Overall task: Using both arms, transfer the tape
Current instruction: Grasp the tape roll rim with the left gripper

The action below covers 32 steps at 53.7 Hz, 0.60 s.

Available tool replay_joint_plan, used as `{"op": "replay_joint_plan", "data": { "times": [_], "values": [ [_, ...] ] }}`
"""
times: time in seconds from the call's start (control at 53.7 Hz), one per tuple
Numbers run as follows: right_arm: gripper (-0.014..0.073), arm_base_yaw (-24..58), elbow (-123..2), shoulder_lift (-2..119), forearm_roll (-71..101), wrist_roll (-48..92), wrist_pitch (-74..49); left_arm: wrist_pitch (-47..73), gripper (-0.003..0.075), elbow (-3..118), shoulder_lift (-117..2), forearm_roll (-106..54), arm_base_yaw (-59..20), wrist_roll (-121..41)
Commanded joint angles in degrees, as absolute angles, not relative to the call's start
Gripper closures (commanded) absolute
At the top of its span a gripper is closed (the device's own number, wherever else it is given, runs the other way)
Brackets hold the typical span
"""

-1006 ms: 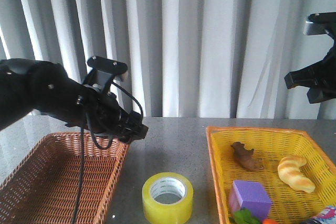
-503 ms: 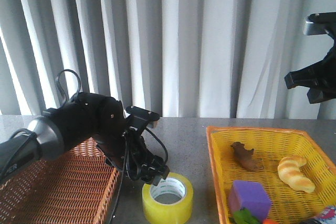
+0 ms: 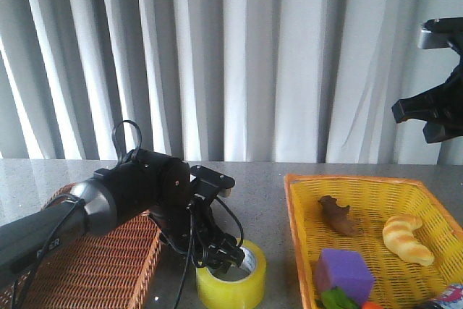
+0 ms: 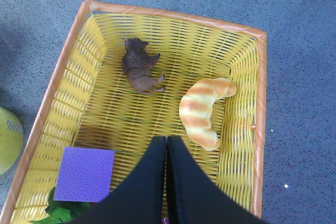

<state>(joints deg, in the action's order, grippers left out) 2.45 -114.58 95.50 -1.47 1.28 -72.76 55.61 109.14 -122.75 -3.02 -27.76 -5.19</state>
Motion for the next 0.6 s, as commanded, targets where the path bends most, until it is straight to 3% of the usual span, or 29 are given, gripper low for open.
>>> {"op": "replay_joint_plan", "data": {
  "times": [0.0, 0.317, 0.578],
  "values": [
    [0.0602, 2.1, -116.0, 92.7, -1.8, 1.8, -70.9, 53.1, 0.0203, 111.5, -120.0, -3.1, -27.9, -3.5],
    [0.0602, 2.1, -116.0, 92.7, -1.7, 1.8, -70.9, 57.1, 0.0246, 115.4, -123.8, -3.2, -27.9, -2.0],
    [0.0602, 2.1, -116.0, 92.7, -1.7, 1.8, -70.8, 57.6, 0.0439, 118.3, -124.7, -2.3, -27.9, 3.1]
  ]
}}
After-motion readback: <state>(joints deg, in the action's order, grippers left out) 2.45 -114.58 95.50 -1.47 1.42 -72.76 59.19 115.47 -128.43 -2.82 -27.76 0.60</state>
